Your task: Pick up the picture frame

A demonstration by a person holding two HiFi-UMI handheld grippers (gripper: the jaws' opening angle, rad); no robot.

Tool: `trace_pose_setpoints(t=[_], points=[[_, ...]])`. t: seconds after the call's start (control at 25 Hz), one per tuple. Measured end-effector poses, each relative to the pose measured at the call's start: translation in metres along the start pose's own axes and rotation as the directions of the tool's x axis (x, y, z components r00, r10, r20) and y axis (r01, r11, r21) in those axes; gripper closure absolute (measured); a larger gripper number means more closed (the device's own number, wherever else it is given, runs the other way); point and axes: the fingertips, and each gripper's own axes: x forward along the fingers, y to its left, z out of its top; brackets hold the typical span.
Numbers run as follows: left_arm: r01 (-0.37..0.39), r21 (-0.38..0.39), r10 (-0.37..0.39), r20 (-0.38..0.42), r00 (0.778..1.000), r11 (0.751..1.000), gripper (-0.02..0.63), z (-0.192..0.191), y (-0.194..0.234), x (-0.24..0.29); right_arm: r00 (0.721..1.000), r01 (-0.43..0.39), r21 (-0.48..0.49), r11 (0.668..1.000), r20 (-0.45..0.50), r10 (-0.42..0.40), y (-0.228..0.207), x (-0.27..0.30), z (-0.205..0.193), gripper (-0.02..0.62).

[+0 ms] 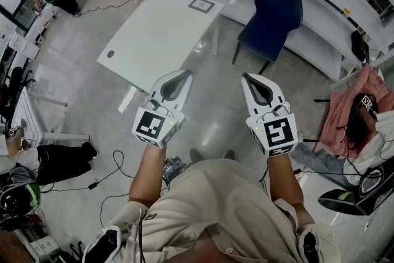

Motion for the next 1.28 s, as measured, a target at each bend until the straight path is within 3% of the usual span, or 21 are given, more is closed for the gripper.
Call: trace_pose_setpoints(t=[0.8,1.28], points=[[-0.008,0.006,0.008,-0.015,1.000,1.000,0.578,0.001,-0.014,0.028,1.000,-0.005,0.051,0.999,0.016,0.004,-0.030,-0.007,-0.009,0.568],[-0.045,0.023,0.045,-0.012,0.999,0.999,0.578,0.006,-0.066,0.070,0.998,-0.050,0.045,0.998,0.028,0.048,-0.082,-0.041,-0.030,0.568]])
